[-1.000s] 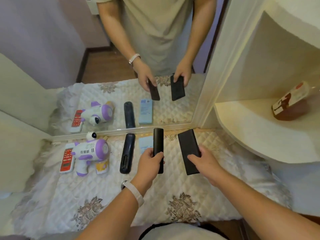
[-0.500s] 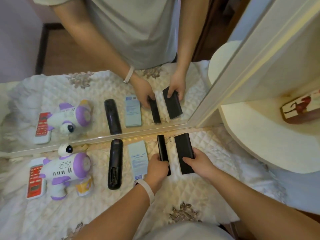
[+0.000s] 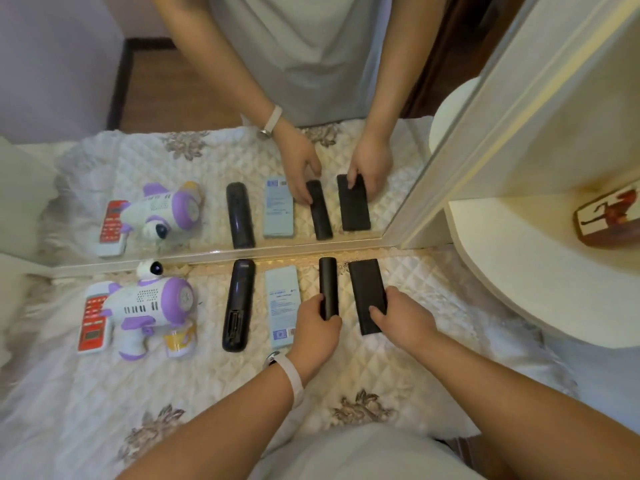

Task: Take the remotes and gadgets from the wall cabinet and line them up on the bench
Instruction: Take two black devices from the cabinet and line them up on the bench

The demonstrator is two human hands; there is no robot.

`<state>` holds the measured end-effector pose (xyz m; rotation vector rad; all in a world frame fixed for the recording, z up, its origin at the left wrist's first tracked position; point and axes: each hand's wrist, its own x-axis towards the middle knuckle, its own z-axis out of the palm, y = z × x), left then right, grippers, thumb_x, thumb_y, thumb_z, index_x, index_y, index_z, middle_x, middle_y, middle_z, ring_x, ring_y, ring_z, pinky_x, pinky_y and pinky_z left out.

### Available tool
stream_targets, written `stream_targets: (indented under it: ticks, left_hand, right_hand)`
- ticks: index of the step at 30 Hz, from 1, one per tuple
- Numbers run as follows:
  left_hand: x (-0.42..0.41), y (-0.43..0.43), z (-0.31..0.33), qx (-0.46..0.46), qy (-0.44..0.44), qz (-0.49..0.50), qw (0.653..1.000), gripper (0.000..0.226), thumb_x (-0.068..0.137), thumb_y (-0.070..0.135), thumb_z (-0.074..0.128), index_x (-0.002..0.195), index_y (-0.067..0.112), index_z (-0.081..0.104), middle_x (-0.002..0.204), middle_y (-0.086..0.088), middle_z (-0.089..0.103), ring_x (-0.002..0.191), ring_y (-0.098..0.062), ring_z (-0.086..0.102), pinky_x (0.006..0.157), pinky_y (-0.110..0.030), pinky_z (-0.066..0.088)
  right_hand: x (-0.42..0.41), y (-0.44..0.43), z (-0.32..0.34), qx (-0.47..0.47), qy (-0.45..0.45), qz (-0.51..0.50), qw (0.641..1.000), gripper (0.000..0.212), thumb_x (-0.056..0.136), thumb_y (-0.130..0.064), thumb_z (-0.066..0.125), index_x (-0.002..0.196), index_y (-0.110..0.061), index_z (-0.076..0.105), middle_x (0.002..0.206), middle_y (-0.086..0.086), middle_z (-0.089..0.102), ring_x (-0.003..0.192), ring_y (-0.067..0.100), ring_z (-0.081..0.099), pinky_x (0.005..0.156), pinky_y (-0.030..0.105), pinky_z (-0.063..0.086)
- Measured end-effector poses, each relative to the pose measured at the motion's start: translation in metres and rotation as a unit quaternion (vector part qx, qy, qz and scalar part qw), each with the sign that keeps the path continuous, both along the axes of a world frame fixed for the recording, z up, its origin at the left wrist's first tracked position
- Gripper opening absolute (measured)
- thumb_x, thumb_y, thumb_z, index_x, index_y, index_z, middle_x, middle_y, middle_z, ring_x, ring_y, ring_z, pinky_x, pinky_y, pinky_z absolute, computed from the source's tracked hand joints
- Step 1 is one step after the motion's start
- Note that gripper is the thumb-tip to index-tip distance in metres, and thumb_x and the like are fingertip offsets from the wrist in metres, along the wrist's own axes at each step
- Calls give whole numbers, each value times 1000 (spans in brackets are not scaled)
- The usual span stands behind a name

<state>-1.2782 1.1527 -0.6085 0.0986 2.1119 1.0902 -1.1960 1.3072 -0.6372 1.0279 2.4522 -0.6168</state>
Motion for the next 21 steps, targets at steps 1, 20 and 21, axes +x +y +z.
stream_targets:
  ticks: [1, 20, 21]
  left_hand:
    - [3, -2, 2, 0, 7, -4, 1000, 30, 88, 5, 54, 86, 34, 45, 82, 13, 49, 78, -14, 56, 76, -37, 51]
    - [85, -54, 79, -196, 376, -73, 903, 48, 86, 32, 57, 131, 15, 58, 138, -9, 54, 126, -27, 50, 101, -41, 42]
    - [91, -59, 83, -209, 389, -63, 895, 48, 85, 32, 58, 130, 15, 58, 137, -9, 55, 125, -27, 51, 99, -42, 43]
  right_hand:
    - [3, 1, 1, 11, -2, 19, 1000, 34, 93, -51, 47, 107, -20, 49, 99, 0, 59, 87, 23, 61, 66, 35, 48]
    - [27, 1, 93, 95, 241, 376, 890, 56, 87, -49, 38, 125, -16, 62, 117, 5, 64, 107, 28, 59, 83, 41, 50]
    - [27, -4, 98, 90, 262, 392, 877, 55, 85, -49, 38, 120, -15, 65, 113, 6, 66, 103, 29, 61, 79, 42, 52]
